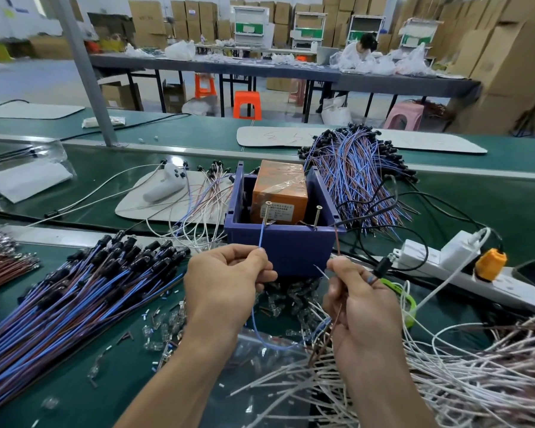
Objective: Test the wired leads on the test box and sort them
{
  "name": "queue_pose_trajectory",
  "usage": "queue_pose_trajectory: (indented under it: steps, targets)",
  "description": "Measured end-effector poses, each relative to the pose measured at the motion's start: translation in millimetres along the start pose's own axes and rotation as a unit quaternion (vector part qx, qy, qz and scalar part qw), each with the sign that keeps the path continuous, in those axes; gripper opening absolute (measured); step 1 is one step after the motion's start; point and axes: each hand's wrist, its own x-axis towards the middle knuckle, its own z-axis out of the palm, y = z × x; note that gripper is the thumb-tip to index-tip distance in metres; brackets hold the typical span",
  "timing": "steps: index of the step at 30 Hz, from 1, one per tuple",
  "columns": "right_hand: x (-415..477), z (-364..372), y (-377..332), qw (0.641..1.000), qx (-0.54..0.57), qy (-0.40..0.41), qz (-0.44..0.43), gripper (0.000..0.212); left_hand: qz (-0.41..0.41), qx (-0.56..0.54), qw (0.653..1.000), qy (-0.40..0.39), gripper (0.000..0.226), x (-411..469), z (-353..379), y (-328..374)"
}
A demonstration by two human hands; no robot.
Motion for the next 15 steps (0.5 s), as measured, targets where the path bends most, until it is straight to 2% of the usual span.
queue_pose_trajectory:
  steps: [4, 10, 15]
  targets:
    - [2.1, -0.7, 1.3, 1.0, -0.002, 0.0, -0.006, 0.01, 0.005, 0.002, 1.0, -0.001, 0.023, -1.6, 0.3, -1.4]
    - [3.2, 1.9, 2.8, 1.0, 0.003, -0.006, -0.021, 0.028, 0.003, 0.002, 1.0, 0.0, 0.025, -2.8, 0.6, 0.2]
    - [2.7, 1.2, 3.2, 1.0, 0.013, -0.014, -0.023, 0.03, 0.001, -0.009, 0.999, 0.035, 0.016, -2.9, -2.2, -0.5]
